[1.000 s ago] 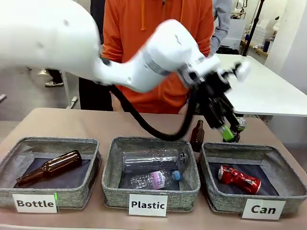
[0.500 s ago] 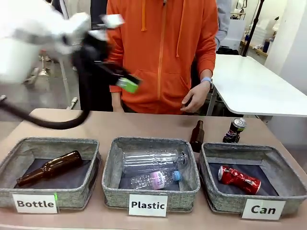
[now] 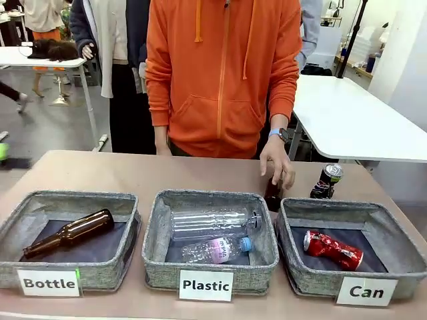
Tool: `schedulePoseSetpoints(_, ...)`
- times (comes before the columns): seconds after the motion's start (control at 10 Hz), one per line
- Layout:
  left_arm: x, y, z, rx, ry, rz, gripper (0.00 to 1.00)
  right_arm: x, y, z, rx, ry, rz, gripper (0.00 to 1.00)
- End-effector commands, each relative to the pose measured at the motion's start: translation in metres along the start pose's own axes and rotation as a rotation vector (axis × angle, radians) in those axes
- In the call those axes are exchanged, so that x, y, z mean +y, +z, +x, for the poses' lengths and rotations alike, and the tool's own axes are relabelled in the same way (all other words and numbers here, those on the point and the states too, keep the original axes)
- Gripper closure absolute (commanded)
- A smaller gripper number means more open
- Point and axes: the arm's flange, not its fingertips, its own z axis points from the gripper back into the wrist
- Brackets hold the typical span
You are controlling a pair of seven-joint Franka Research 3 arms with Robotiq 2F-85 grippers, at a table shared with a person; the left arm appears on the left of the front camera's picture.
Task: Sort the can waste into the basket.
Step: Pick up the can waste from the table and place it in the right Fabric basket.
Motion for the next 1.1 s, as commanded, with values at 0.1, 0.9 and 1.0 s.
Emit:
schedulePoseSetpoints(0.1, -0.007, 0.050, -0.037, -0.080, 0.213, 0.017, 0.00, -0.020, 0.001, 0.015, -0.003, -0.013, 0.178, 0.00)
schedulePoseSetpoints(0.9, 0.004, 0.050, -0.038, -0.041, 0.203, 0.027, 0.00, -0.019, -0.005, 0.006, -0.011, -0.027, 0.139, 0.00)
schedulePoseSetpoints(1.0, 0.004, 0.050, -0.038, -0.041, 0.203, 0.027, 0.00, -0.019, -0.005, 0.006, -0.011, -0.027, 0.139, 0.00)
